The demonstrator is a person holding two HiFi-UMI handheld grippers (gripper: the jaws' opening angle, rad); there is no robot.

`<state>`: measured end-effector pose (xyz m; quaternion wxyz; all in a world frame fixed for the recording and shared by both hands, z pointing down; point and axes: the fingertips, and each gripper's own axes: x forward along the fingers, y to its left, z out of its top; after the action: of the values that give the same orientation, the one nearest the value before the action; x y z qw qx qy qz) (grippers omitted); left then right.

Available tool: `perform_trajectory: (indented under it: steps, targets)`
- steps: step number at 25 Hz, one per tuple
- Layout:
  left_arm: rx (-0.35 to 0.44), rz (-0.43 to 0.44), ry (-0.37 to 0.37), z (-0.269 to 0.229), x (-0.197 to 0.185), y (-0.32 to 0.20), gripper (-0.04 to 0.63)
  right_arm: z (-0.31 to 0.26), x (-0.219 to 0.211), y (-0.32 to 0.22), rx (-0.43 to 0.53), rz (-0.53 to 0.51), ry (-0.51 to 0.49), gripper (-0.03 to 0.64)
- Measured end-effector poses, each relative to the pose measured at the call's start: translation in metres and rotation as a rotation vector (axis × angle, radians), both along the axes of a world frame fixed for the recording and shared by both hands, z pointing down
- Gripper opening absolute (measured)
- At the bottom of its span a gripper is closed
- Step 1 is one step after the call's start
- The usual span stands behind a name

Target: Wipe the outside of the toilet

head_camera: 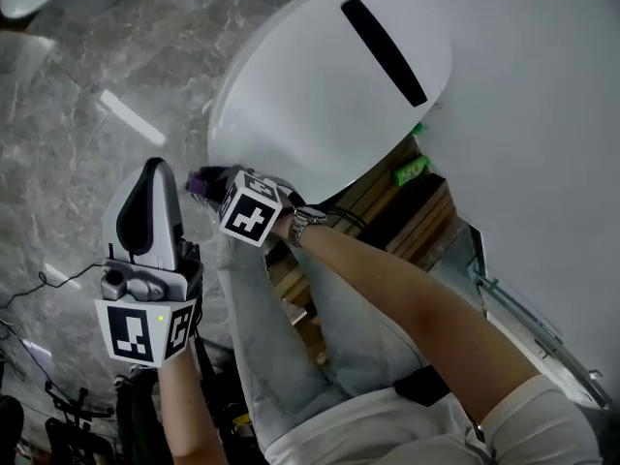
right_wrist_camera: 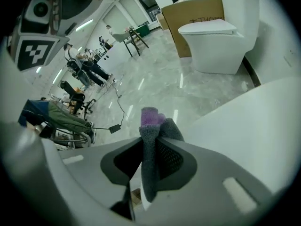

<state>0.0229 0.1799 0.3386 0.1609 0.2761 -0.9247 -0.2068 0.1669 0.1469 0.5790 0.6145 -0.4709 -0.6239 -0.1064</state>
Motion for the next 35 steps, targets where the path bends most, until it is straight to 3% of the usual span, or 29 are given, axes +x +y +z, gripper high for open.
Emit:
perform_trajectory:
  steps: [4, 11, 18, 26, 30, 35]
  targets:
    - [0.002, 0.092, -0.019, -0.009, 0.000, -0.067, 0.003, -0.014, 0.024, -0.036, -0.088, 0.007, 0.058, 0.078]
    - [0.024, 0.216, -0.020, -0.023, 0.023, -0.200, 0.003, -0.046, 0.042, -0.179, -0.103, 0.114, -0.045, 0.078]
    - [0.054, 0.322, -0.013, -0.044, 0.046, -0.336, 0.003, -0.073, 0.019, -0.381, -0.002, 0.375, -0.165, 0.078]
    - [0.020, 0.401, -0.009, -0.047, 0.048, -0.429, 0.003, -0.078, -0.074, -0.606, 0.248, 0.622, -0.378, 0.080]
    - [-0.002, 0.412, -0.005, -0.038, 0.040, -0.449, 0.003, -0.054, -0.121, -0.655, 0.350, 0.594, -0.412, 0.080]
    - [-0.028, 0.405, 0.014, -0.025, 0.033, -0.440, 0.003, -0.036, -0.161, -0.654, 0.409, 0.463, -0.473, 0.080]
